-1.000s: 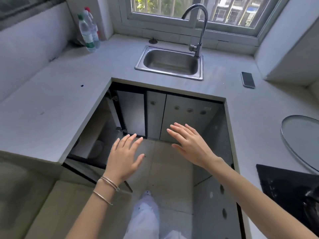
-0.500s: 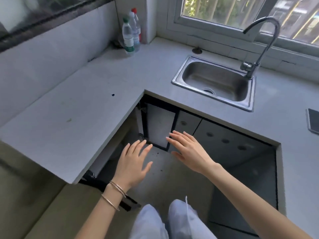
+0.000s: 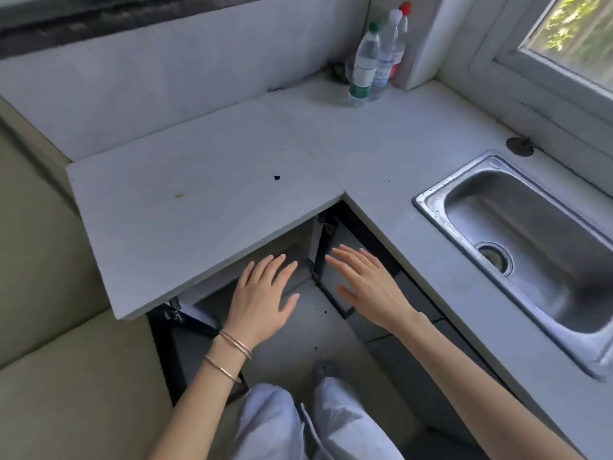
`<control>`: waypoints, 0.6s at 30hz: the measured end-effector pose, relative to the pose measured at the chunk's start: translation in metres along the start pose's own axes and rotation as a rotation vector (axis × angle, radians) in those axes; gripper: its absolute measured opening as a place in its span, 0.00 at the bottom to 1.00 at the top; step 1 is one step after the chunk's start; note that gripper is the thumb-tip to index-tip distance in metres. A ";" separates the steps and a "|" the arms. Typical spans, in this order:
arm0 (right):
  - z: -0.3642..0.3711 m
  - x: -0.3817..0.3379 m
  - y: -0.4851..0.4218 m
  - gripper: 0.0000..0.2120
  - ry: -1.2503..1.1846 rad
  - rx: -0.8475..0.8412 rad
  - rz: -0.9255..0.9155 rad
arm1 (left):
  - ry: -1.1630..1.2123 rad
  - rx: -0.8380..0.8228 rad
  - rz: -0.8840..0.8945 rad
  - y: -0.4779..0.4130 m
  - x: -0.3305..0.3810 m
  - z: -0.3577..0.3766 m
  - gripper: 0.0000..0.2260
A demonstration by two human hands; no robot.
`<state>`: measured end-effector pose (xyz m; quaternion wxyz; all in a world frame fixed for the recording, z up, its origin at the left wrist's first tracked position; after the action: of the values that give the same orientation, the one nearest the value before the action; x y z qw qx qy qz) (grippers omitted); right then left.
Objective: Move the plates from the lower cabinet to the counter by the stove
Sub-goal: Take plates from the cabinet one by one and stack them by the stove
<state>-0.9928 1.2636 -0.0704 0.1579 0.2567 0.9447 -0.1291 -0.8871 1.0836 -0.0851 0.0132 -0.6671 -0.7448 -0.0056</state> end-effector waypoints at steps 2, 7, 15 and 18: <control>0.014 0.012 -0.013 0.27 -0.012 -0.012 -0.016 | 0.023 0.002 -0.042 -0.011 0.001 0.011 0.25; 0.084 0.038 -0.046 0.28 -0.070 0.013 -0.009 | 0.032 0.020 -0.139 -0.018 -0.018 0.069 0.25; 0.243 0.089 -0.095 0.24 -0.159 0.097 -0.051 | 0.040 0.056 -0.297 -0.040 -0.067 0.211 0.24; 0.296 0.110 -0.119 0.23 -0.156 0.130 -0.111 | 0.026 0.102 -0.342 -0.057 -0.088 0.264 0.24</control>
<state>-1.0772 1.1171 -0.3623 0.2065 0.2030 0.9319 -0.2184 -0.9376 0.9968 -0.3508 0.0558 -0.5292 -0.8464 0.0215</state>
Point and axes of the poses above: each hand's wrist, its own y-axis away from the middle knuckle, its own z-axis out of the palm, x = y × z, the point moved 3 cm from there along -y, towards the middle knuckle, and after that the axes turned 10 degrees about -y, right-handed, at the moved point
